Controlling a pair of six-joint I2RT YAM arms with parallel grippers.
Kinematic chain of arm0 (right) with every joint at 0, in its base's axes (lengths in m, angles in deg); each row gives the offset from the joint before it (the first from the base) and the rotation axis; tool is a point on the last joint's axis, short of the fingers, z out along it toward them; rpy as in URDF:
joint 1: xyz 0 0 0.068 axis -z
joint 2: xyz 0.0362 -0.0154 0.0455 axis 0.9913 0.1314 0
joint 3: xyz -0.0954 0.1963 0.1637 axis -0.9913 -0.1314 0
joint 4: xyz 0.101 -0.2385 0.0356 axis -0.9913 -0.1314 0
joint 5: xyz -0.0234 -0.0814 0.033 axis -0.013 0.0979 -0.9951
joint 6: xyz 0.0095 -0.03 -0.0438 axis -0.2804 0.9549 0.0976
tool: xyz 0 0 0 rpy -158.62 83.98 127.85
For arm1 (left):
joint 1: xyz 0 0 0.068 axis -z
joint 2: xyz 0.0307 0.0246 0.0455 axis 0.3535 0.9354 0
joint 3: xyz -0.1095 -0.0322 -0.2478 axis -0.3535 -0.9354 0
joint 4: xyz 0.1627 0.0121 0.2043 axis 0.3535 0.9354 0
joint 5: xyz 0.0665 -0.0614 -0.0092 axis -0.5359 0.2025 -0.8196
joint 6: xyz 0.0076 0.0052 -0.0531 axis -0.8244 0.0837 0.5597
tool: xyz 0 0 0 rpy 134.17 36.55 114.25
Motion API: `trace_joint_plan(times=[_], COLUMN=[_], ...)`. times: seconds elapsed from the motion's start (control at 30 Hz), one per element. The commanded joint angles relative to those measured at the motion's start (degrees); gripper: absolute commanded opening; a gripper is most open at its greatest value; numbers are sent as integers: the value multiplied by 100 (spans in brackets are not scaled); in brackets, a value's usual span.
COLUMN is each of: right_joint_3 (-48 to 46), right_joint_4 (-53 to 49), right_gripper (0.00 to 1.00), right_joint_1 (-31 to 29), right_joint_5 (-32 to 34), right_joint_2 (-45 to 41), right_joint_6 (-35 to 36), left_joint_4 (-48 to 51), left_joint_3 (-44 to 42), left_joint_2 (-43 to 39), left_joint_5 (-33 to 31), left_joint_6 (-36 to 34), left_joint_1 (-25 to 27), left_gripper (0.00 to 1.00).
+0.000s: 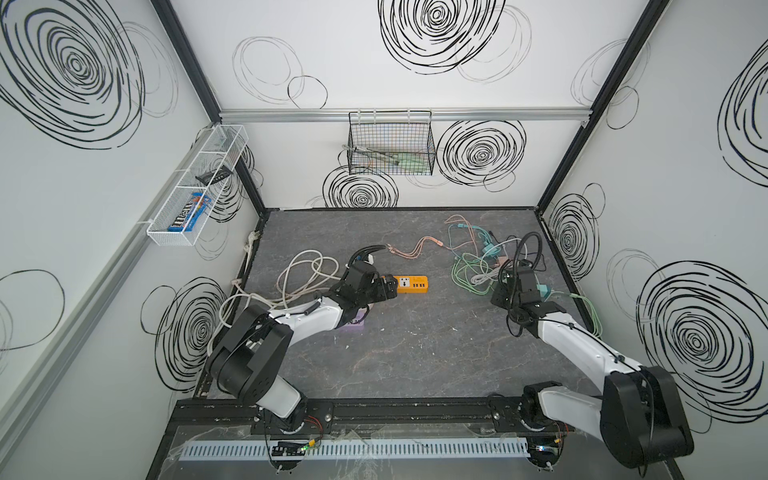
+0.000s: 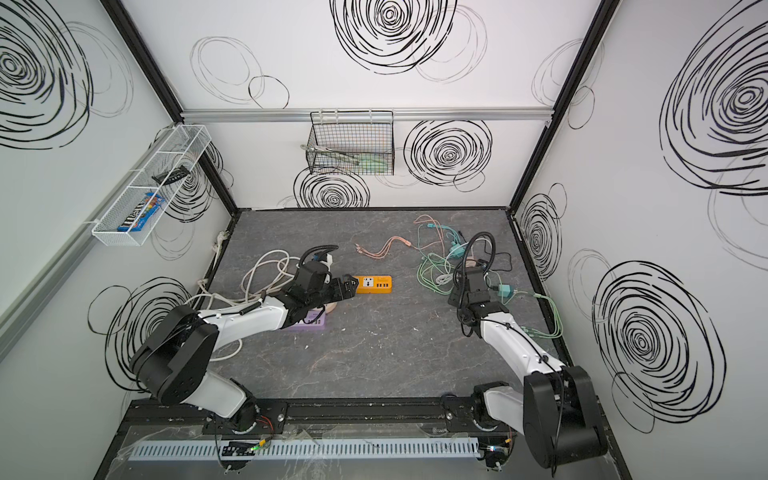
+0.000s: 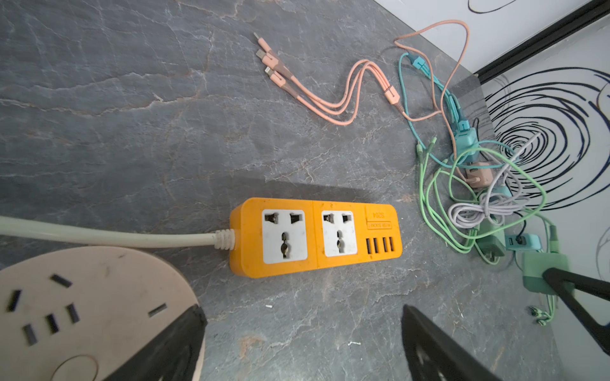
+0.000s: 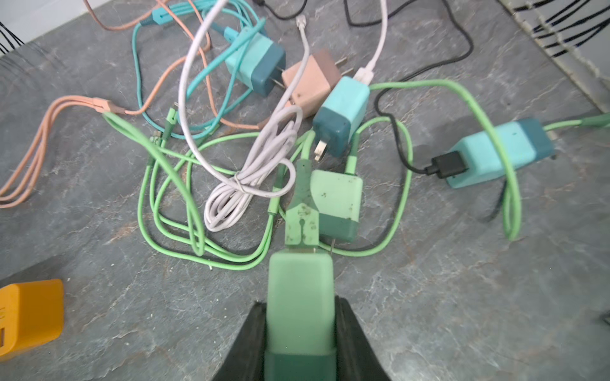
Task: Insert the plug
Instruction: 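Grasp the light green charger adapter in the cable pile with the right gripper, then lift the green charger high with the right gripper, pulling its cable up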
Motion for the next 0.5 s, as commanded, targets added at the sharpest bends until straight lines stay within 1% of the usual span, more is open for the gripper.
trace_joint_plan(times=[0.0,0.1,0.2,0.3,0.47], right_joint_3=[225,353,584,1043,1996], right_joint_4=[-345,-91,248,272,273], right_gripper=[15,16,16,15,15], right_joint_1=[30,43,60,58,60], right_joint_5=[319,372,-42,-260,-282], right_joint_2=[-528,-1109,-1548,-1597,-1360], right_joint_6=[111,606,1262,1734,2241], left_joint_4=[-157,-191,-320,-470,-614], left_joint_3=[5,8,-35,-47,5], left_joint_2=[-16,-52,-138,-223,-312], left_joint_5=[88,140,200,311,526], left_joint_6=[-90,-158,-250,-382,-581], left_joint_1=[-41,-39,-35,-28,-2], left_gripper=[96,96,96,96,96])
